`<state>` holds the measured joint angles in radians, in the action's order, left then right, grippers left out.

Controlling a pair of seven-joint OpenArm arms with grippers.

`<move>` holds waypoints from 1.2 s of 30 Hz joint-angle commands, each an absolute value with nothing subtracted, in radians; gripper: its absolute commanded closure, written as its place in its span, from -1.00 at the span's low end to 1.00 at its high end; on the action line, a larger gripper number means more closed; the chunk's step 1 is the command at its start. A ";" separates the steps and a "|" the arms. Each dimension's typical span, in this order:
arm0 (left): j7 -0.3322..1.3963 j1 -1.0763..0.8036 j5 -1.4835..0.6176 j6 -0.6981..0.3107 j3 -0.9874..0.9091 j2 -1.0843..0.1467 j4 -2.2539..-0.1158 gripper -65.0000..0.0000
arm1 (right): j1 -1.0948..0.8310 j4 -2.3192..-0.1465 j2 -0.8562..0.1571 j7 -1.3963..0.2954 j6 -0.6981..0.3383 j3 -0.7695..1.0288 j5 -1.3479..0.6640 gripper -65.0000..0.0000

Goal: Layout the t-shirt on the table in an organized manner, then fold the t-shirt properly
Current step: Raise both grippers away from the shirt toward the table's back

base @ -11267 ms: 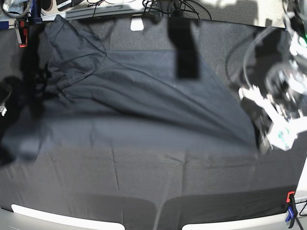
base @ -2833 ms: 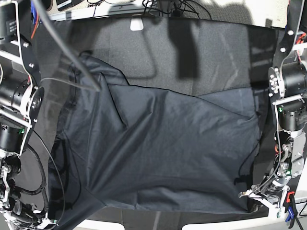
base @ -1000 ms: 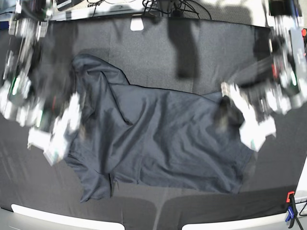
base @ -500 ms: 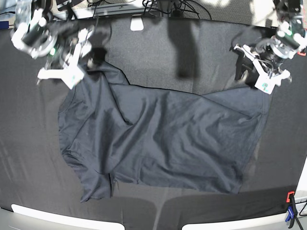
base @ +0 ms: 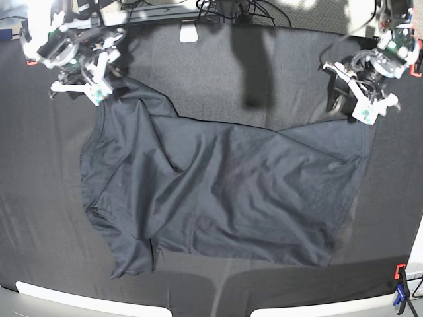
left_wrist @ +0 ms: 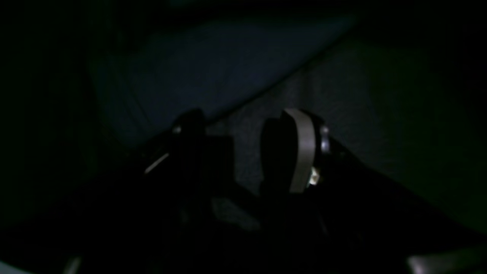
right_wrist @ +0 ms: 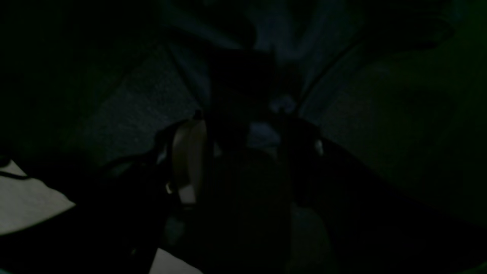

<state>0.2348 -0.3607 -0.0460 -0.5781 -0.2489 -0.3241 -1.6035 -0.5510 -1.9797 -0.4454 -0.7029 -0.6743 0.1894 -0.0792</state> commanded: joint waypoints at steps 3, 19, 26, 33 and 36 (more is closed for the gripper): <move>0.206 -0.320 -0.056 -0.562 -0.255 -0.335 -1.568 0.11 | -0.551 -1.974 -0.485 -0.686 -0.628 0.156 -0.077 0.01; 0.201 -0.269 0.220 -0.475 -0.253 -0.356 -1.546 0.11 | -0.546 -1.972 -0.499 -0.675 -0.446 -0.037 0.129 0.02; 0.052 -0.274 0.300 -0.486 -0.184 -0.511 -1.546 0.23 | -0.546 -1.972 -0.550 -0.678 -0.430 -0.037 0.142 0.02; 0.052 -0.280 0.315 -0.485 -0.028 -0.615 -1.546 0.23 | -0.549 -1.972 -0.559 -0.682 -0.433 -0.041 0.107 0.02; 0.051 -0.279 0.314 -0.473 0.010 -0.613 -1.546 0.23 | -0.549 -1.972 -0.559 -0.688 -0.437 -0.041 0.094 0.02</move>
